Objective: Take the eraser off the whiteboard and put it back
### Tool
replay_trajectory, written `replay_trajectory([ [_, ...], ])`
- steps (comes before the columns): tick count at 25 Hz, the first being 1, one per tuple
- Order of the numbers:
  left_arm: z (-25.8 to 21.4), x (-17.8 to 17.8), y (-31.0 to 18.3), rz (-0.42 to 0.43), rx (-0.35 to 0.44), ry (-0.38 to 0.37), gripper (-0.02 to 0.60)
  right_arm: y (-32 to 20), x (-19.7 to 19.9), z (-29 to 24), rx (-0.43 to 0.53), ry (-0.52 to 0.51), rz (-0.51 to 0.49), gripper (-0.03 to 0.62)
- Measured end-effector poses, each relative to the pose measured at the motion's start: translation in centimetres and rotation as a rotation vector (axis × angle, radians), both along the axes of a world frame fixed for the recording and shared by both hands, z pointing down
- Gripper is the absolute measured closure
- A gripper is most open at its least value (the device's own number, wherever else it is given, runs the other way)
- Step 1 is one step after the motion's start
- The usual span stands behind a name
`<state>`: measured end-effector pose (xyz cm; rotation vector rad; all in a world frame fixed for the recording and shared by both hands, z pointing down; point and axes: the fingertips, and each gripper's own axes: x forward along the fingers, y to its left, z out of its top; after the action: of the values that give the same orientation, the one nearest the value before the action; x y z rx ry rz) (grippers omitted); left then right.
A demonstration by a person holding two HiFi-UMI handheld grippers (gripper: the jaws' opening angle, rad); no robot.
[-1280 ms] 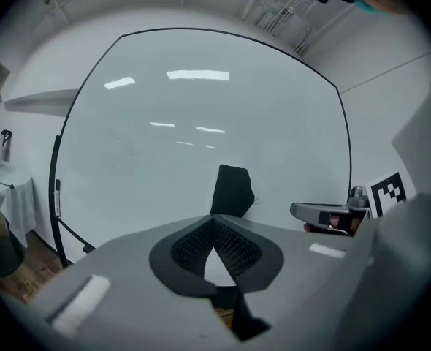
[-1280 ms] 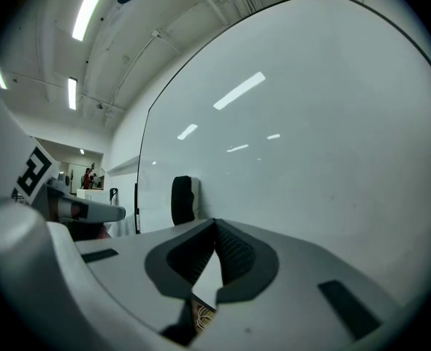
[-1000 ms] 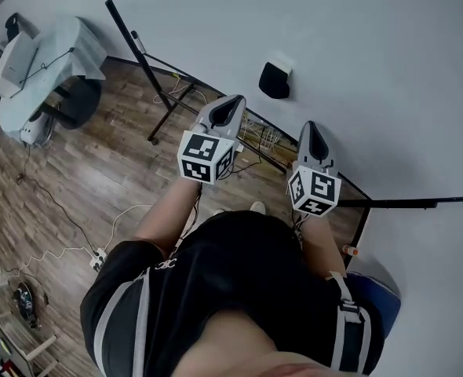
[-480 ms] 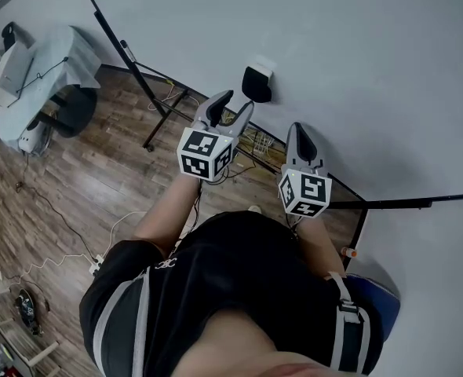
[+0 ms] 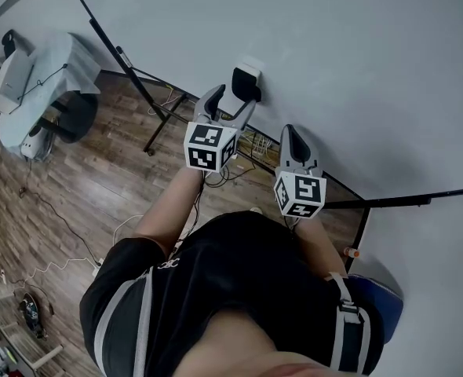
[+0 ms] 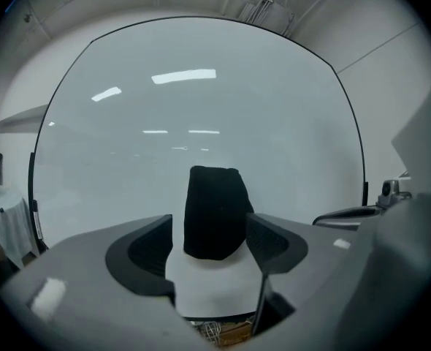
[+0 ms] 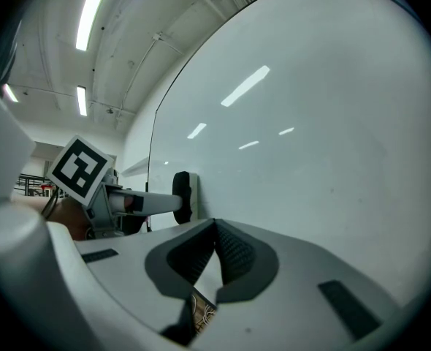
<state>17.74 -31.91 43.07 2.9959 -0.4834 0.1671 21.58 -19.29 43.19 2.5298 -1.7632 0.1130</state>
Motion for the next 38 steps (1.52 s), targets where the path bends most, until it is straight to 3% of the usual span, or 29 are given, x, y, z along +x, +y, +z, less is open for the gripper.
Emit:
replay_trajectory([
  [5, -0.2, 1.3, 0.2, 0.0, 0.014, -0.004, 0.279, 0.5, 0.2, 0.3, -0.007, -0.006, -0.001, 0.589],
  [12, -0.5, 1.8, -1.1, -0.062, 0.003, 0.008, 0.279, 0.5, 0.0, 0.8, -0.019, -0.01, -0.014, 0.589],
  [23, 0.1, 3.9, -1.2, -0.035, -0.025, -0.023, 0.281, 0.9, 1.1, 0.9, -0.018, -0.019, 0.005, 0.589],
  [38, 0.0, 3.5, -1.5, -0.068, -0.014, -0.003, 0.319, 0.9, 2.1, 1.5, -0.028, -0.03, -0.021, 0.589],
])
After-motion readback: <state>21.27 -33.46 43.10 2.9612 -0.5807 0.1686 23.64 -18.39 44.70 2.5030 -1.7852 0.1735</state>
